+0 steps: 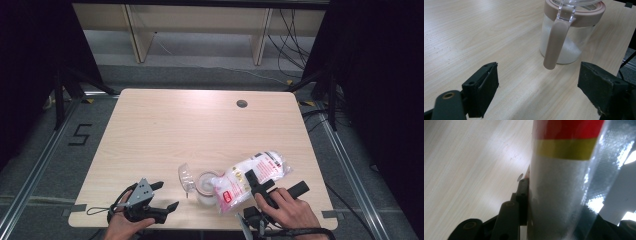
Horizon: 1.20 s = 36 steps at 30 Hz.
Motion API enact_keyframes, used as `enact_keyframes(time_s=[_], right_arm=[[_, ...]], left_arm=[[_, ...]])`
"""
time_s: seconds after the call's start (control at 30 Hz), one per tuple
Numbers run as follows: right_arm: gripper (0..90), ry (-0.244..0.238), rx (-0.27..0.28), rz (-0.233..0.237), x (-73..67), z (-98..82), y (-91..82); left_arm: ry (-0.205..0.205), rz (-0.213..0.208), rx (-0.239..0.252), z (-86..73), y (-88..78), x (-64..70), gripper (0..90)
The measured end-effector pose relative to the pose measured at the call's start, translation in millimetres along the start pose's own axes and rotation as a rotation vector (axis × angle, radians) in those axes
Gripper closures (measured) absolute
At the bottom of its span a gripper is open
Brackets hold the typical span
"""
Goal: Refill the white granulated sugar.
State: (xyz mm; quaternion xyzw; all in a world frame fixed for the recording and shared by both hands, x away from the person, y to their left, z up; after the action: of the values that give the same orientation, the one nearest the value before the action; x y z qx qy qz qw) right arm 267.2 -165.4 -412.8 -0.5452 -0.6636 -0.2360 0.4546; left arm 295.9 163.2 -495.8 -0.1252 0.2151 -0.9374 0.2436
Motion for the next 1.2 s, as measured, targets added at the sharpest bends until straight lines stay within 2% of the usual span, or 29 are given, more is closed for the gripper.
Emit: enact_keyframes(time_s=[0.03,0.07,0.13,0.2,0.23,0.27,0.3,0.53,0.63,0.73,0.77,0.8,0.93,1.0,1.07,1.1,1.2], right_arm=[[70.6,-0.001,-0.002,0.007,0.4,-0.6,-0.3],[70.7,-0.005,0.0,0.004,0.5,-1.1,-0.4],[70.9,-0.001,-0.002,0.001,0.2,-1.6,-0.7],[71.2,0.004,-0.003,0.002,-0.2,-2.2,-0.5],[71.3,0.005,-0.003,0.002,-0.5,-2.6,-0.2],[71.4,0.006,-0.004,0.006,-0.7,-3.0,0.3],[71.5,0.008,-0.012,0.009,-1.0,-3.4,0.3],[72.6,0.039,-0.026,0.026,-3.9,-4.1,2.5],[73.0,0.04,-0.021,0.018,-3.7,-3.9,3.8],[73.3,0.063,-0.027,0.025,-4.1,-4.0,4.2],[73.4,0.089,-0.035,0.025,-5.5,-3.4,4.0],[73.4,0.095,-0.036,0.033,-5.5,-3.7,4.4],[73.7,0.076,-0.003,0.024,-3.7,-4.7,6.5],[73.8,0.079,-0.008,0.023,-3.6,-4.6,6.4],[73.9,0.102,-0.022,0.034,-4.0,-5.2,5.2],[73.9,0.091,-0.001,0.026,-2.5,-5.3,6.5],[74.0,0.084,-0.01,0.028,-2.1,-5.7,6.1]], left_arm=[[0.0,0.0,0.001,0.0,0.0,0.0,16.2],[-0.022,0.003,0.004,-0.5,0.2,1.2,16.2],[-0.021,0.004,0.003,-0.4,0.2,1.1,16.2],[-0.001,0.0,0.0,0.0,0.0,0.1,16.2],[-0.021,0.004,0.004,-0.4,0.2,1.3,16.2],[-0.023,0.003,0.004,-0.4,0.3,1.4,16.2],[0.0,0.0,0.0,0.0,0.0,0.0,16.2],[0.0,-0.001,0.003,-0.1,0.5,0.1,16.3],[0.0,-0.007,0.007,-0.2,0.9,-0.2,16.2],[-0.005,-0.007,0.014,-0.3,1.4,0.4,16.2],[0.0,-0.006,0.007,-0.3,1.0,-0.1,16.2],[0.0,-0.006,0.006,-0.3,1.0,-0.1,16.2],[-0.005,-0.007,0.013,-0.2,1.4,0.3,16.3],[-0.006,-0.007,0.014,-0.3,1.5,0.3,16.2],[0.0,-0.006,0.007,-0.3,1.1,0.0,16.3],[-0.025,-0.005,0.01,-0.8,1.5,1.4,16.3],[-0.024,-0.005,0.009,-0.8,1.3,1.5,16.3]])
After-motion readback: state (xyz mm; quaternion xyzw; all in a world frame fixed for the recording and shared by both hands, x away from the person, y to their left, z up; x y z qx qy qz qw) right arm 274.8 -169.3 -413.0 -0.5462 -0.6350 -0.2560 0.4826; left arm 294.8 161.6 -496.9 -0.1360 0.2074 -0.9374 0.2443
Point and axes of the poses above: each handheld gripper's, and its own axes: y roughly forward along the jaws, z roughly out of its top, x roughly to its right, the point moved 1 cm from there along y, roughly forward along the jaws, and after that the axes turned 11 degrees about -z, right-handed, at the moved point
